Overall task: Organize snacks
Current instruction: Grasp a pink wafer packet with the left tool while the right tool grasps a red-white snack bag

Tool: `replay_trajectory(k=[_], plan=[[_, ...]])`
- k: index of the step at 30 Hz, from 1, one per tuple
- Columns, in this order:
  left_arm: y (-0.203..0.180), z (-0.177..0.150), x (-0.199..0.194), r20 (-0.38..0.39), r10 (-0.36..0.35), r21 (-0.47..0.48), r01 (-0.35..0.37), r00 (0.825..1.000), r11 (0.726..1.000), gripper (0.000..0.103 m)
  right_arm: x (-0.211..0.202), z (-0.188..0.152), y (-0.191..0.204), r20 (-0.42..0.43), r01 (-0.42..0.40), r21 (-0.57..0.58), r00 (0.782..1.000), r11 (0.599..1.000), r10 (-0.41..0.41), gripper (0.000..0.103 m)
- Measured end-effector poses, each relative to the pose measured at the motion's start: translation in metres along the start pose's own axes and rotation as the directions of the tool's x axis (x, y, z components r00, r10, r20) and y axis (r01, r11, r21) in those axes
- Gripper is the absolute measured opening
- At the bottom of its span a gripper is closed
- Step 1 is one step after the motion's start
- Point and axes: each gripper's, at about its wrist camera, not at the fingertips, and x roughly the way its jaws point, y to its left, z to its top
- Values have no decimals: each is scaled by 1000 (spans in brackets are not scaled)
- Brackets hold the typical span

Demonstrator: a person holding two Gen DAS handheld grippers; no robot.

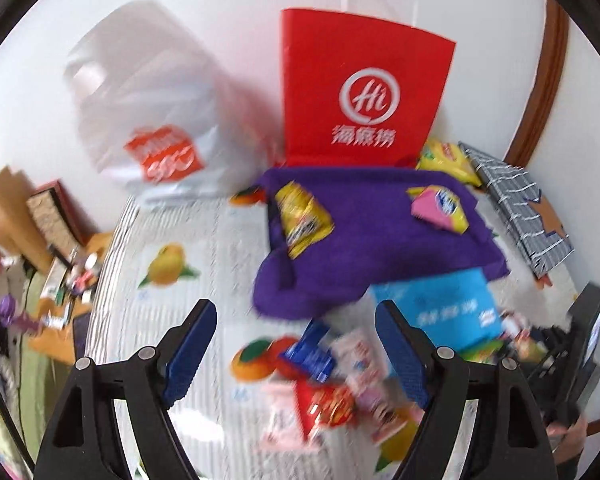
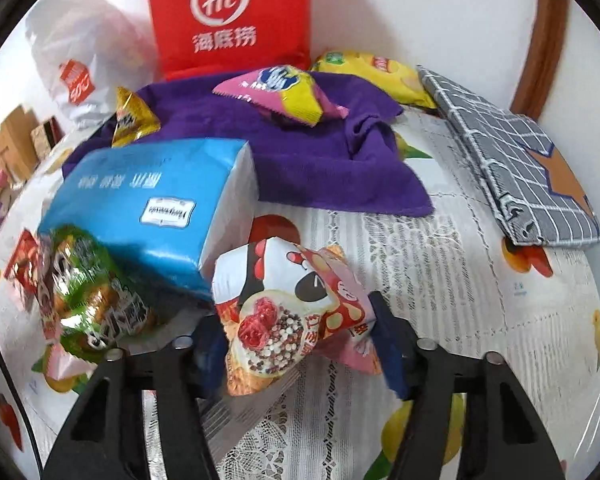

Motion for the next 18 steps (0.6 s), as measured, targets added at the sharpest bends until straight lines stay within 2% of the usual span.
replay_trajectory(k=[5,10,14,18], plan=[[13,-35,8,-45,19,-20,-19,999,1000,80,-29,-7,-9,67,8,25,998,1000,-9,58],[32,-68,31,-126,40,-68,-48,991,997,80,-61,-20,-32,105,2,93,994,996,-12,58],[43,-80,43,-155,60,-107,-77,986,991,79,-73,-27,-40,100,1,126,995,992,-13,58],[44,-83,56,-188,48,-112,-70,981,991,78,-79,-36,-42,94,6,136,995,991,-19,58]])
